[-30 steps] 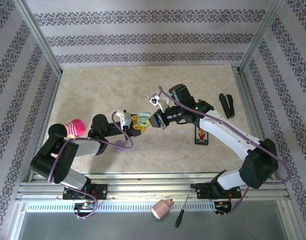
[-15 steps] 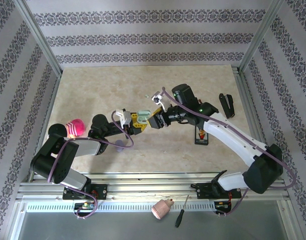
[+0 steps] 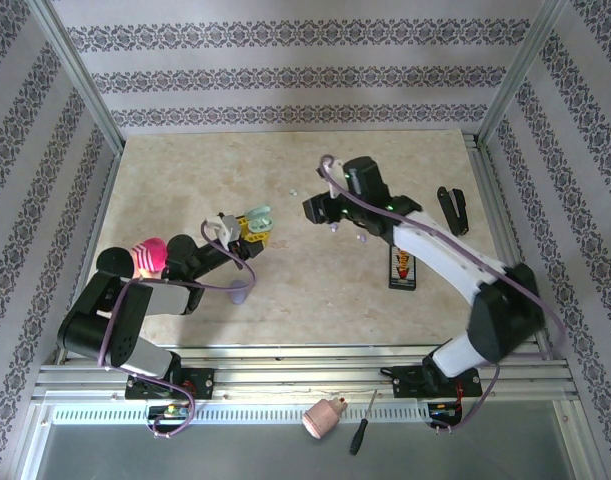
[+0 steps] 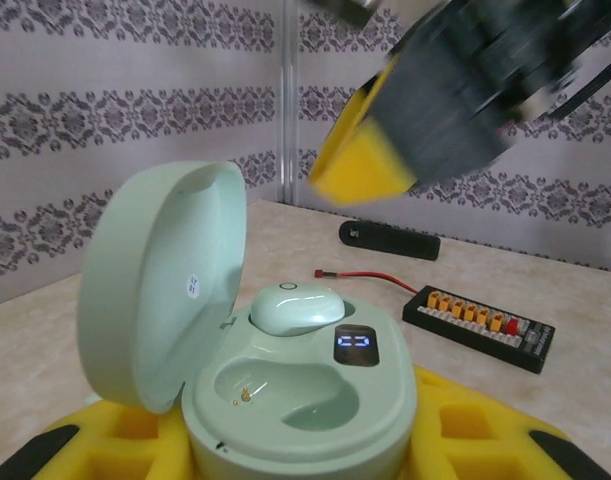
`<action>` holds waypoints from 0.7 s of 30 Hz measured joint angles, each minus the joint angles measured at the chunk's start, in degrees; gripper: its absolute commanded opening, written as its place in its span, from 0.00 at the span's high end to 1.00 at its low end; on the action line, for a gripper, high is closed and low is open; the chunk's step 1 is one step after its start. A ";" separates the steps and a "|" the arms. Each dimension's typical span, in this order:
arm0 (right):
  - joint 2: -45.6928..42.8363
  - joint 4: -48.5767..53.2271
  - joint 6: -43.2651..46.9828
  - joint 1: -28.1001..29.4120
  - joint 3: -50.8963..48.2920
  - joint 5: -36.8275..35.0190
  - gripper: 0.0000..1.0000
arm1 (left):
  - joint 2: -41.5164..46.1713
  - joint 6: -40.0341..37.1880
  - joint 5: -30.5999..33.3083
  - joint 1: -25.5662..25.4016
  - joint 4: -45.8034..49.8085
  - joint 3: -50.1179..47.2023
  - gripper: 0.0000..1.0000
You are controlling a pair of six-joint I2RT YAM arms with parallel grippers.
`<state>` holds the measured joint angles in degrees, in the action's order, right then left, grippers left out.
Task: Insert the wireless bluetooth earbuds into the charging case
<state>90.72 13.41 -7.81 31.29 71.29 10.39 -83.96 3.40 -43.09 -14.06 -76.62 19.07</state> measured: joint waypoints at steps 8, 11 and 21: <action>22.49 1.90 -5.11 0.35 18.62 -9.99 0.38 | 7.48 -0.85 3.89 0.07 -0.55 -3.93 0.82; 29.35 3.63 -8.70 0.35 25.94 -13.40 0.38 | 10.67 -1.73 4.63 0.31 0.42 -4.50 0.82; 45.92 10.10 -15.06 0.87 45.20 -19.87 0.36 | 15.34 -3.65 4.76 0.31 4.76 -4.50 0.83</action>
<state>136.64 23.51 -22.87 32.16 116.49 -9.47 -68.62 -0.25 -38.33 -13.76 -71.85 14.57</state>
